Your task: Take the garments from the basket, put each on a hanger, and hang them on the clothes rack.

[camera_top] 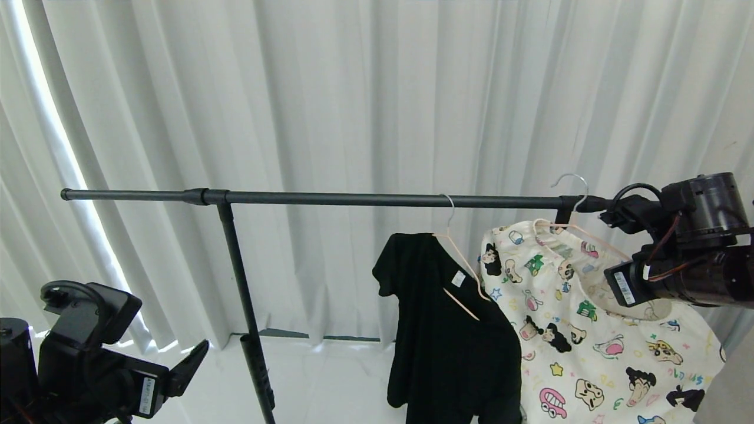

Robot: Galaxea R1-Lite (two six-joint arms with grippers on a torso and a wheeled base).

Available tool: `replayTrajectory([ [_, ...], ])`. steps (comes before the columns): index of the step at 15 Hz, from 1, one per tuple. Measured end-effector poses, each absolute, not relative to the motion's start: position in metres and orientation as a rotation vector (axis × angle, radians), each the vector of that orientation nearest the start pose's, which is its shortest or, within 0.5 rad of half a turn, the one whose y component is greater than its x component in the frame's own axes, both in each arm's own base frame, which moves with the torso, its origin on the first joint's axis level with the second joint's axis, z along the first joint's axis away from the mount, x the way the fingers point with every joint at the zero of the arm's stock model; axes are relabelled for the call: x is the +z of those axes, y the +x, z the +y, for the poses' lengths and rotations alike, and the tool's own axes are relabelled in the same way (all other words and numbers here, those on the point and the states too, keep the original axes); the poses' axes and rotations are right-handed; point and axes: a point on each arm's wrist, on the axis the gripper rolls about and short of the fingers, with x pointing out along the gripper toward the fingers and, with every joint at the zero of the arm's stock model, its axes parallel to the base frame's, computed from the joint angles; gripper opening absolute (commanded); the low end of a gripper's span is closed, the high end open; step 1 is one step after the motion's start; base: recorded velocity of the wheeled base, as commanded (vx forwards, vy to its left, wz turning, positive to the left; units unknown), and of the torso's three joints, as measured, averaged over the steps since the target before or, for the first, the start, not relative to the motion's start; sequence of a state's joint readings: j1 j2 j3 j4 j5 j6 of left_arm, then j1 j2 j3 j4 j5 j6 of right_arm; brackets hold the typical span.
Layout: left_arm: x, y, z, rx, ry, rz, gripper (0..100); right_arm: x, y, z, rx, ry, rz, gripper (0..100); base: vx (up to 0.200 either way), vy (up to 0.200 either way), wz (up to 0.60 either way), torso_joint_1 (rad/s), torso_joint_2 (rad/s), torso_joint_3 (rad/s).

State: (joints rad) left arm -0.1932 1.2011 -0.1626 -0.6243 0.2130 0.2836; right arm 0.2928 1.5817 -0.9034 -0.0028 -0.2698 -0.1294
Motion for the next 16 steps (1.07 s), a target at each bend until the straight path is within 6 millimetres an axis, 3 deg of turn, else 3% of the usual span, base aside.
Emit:
replayTrajectory([
  [8, 0.126, 0.136, -0.022, -0.039, 0.364, 0.410, 100, 0.172, 0.264, 0.073, 0.066, -0.319, 0.691, 0, 0.000, 0.000, 0.00, 0.000, 0.00, 0.000],
  [16, 0.126, 0.137, -0.022, -0.037, 0.366, 0.406, 100, 0.150, 0.304, 0.080, 0.048, -0.318, 0.714, 0, 0.000, 0.000, 0.00, 0.000, 0.00, 0.000],
])
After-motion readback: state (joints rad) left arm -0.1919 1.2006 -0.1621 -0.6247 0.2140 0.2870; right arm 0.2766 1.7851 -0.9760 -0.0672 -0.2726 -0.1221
